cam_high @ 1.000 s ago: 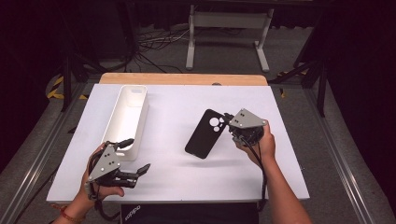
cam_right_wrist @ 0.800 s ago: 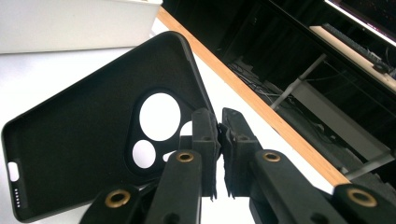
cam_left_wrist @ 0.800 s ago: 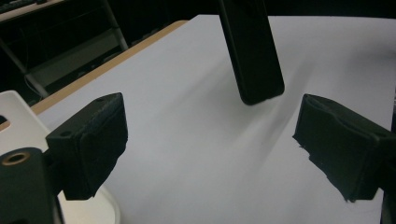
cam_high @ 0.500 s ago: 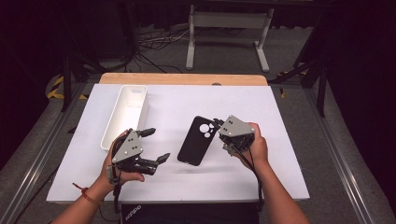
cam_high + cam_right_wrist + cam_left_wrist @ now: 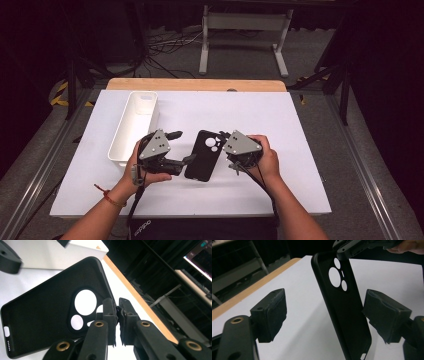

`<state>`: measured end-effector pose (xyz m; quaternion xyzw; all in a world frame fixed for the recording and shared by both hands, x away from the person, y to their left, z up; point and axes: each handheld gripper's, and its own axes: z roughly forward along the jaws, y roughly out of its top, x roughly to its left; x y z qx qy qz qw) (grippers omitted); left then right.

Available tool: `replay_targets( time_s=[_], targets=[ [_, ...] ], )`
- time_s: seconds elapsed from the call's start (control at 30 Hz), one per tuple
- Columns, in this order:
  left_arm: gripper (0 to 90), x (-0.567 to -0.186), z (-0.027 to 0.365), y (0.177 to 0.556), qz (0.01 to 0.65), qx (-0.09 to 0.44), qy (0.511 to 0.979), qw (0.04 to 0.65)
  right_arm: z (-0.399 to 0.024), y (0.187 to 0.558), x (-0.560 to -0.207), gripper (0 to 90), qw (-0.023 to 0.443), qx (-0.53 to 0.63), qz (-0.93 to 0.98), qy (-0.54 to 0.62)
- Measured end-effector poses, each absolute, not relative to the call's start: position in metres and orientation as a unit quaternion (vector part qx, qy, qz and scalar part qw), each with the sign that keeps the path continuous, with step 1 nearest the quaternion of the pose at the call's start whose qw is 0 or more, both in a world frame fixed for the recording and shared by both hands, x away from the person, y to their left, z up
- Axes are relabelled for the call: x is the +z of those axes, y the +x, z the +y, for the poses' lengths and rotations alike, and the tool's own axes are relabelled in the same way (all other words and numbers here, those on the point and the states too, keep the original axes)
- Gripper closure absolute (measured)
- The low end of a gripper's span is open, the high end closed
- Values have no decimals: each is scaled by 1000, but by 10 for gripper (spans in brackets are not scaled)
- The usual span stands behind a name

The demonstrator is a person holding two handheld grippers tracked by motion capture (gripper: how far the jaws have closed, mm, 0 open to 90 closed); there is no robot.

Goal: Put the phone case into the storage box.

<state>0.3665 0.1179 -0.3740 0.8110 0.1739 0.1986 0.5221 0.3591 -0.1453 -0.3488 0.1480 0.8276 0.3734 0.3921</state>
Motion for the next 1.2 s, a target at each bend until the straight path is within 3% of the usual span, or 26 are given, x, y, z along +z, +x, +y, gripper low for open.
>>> replay_targets(
  time_s=[0.17,0.43,0.87,1.2],
  targets=[
    [318,-372,109,370,172,190,809,529,-141,356,-350,853,407,367,826,132],
    [557,-370,101,372,179,189,806,532,-131,347,-351,852,437,352,821,104],
    [735,-370,106,375,188,188,802,534,-121,337,-354,853,466,331,817,66],
    [811,-369,109,373,198,185,796,541,-120,335,-355,844,476,328,814,58]
  ],
)
